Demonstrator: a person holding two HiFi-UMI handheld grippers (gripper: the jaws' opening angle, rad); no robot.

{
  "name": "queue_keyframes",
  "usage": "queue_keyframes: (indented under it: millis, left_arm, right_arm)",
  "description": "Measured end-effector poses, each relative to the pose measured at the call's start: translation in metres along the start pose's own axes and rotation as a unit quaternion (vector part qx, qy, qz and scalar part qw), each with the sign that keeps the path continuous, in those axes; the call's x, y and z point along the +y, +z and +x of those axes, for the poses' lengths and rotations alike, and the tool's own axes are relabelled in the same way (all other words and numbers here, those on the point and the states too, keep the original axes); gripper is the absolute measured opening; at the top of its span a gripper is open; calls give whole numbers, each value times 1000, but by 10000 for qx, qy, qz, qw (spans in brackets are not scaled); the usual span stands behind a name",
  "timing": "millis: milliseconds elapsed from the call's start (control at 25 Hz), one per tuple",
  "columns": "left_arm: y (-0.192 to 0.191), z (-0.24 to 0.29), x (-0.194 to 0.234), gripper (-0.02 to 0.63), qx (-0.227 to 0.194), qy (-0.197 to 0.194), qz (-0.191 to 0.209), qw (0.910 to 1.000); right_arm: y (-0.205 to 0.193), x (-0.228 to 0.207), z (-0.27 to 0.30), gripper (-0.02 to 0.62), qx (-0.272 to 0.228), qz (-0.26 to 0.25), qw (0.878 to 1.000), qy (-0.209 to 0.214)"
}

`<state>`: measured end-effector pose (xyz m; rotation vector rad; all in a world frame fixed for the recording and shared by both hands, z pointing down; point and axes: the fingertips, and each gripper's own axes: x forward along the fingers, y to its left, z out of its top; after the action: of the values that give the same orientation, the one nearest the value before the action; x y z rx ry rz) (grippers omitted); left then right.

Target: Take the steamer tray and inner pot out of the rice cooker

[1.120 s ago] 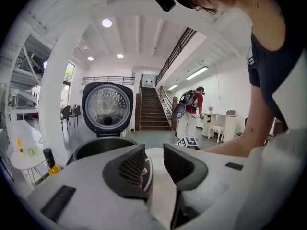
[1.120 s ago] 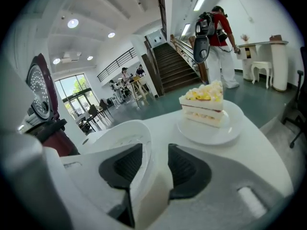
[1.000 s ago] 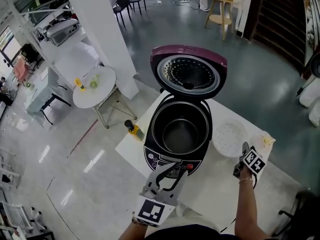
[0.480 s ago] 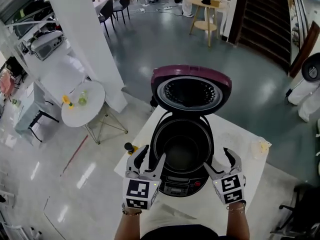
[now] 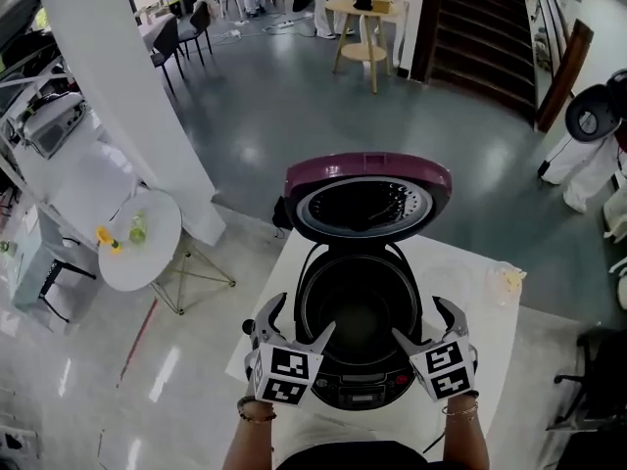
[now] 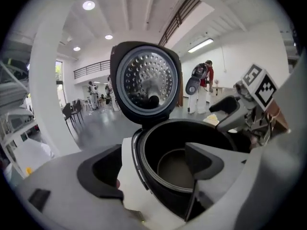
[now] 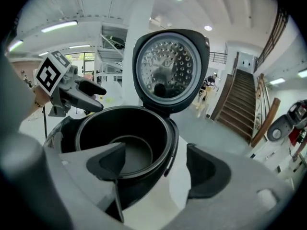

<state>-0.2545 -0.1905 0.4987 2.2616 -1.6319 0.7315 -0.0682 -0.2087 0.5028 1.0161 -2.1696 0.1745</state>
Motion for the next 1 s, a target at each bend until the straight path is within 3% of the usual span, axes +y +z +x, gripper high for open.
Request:
queue_keyframes:
  millis: [120, 240, 440, 600, 800, 1000]
  left_arm:
    - [-11, 21, 9, 407, 355, 124, 698, 9969]
    - [-21, 34, 8, 407, 649, -103, 1016, 9927]
    - [-39, 58, -7, 407, 1149, -612, 1056, 9858]
    - [-51, 77, -1, 407, 1541, -400, 1290, 9788]
    - [-52, 91, 10, 400, 1828, -505, 1241, 9740]
    - [-43, 95, 22, 287, 1833, -126, 982, 9781]
  right_arm:
    - [-9, 0, 17, 383, 451, -53, 9988, -179]
    - [-17, -6, 37, 383, 1054, -310, 9928, -487]
    - [-26, -4, 68, 382, 1801, -777, 9801, -308]
    - [-37, -10, 93, 382, 2311, -1021, 9667, -415]
    - [-40, -41, 113, 377, 2573, -997, 9570, -896]
    - [-35, -46, 108, 338, 2564, -1040, 9571, -864]
